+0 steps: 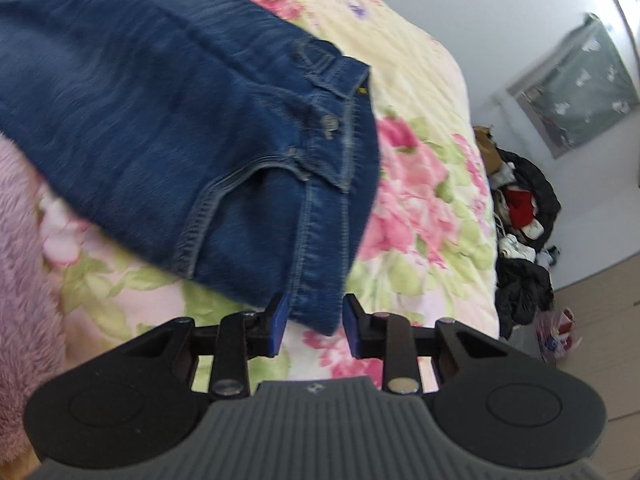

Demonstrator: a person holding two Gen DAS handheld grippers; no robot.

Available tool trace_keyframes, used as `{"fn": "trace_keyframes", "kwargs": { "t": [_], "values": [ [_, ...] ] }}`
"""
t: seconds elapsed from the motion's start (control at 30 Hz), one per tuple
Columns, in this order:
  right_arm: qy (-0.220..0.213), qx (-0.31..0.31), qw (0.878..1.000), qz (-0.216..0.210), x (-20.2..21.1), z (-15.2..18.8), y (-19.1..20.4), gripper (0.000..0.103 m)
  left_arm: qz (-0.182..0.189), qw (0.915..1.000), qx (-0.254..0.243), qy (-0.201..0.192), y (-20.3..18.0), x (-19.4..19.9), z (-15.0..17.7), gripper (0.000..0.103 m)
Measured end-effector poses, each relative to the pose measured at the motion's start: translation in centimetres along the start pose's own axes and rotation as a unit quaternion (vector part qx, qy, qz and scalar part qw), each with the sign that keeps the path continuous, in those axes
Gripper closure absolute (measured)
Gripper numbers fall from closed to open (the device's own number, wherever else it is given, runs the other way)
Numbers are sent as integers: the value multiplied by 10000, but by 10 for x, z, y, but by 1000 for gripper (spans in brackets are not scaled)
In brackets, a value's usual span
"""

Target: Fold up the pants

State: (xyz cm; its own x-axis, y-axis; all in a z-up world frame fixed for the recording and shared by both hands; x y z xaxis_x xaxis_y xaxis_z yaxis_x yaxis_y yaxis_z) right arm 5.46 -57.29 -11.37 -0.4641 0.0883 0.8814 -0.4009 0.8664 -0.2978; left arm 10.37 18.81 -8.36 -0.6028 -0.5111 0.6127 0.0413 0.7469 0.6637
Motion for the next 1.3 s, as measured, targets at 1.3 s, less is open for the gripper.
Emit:
{"fn": "trace_keyframes", "kwargs": {
  "t": [1.3],
  "values": [
    [-1622,-554,9839,509,16,-58,-12,101,-240,9911,1302,111,34,0,-42,99]
  ]
}}
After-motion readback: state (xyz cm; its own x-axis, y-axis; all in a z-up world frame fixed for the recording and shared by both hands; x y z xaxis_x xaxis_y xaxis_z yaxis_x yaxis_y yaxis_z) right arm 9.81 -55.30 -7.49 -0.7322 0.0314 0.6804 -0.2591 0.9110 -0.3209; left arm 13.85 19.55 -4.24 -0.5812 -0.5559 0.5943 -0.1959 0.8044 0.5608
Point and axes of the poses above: each gripper's, at about its wrist camera, not at the fingertips, and x roughly against the way its jaws point, y to its left, z to its underside, the point moved 1 cm from there along -x, roughly the way its jaws point, and after that the axes turned 11 degrees about -z, right-handed, at the moved point
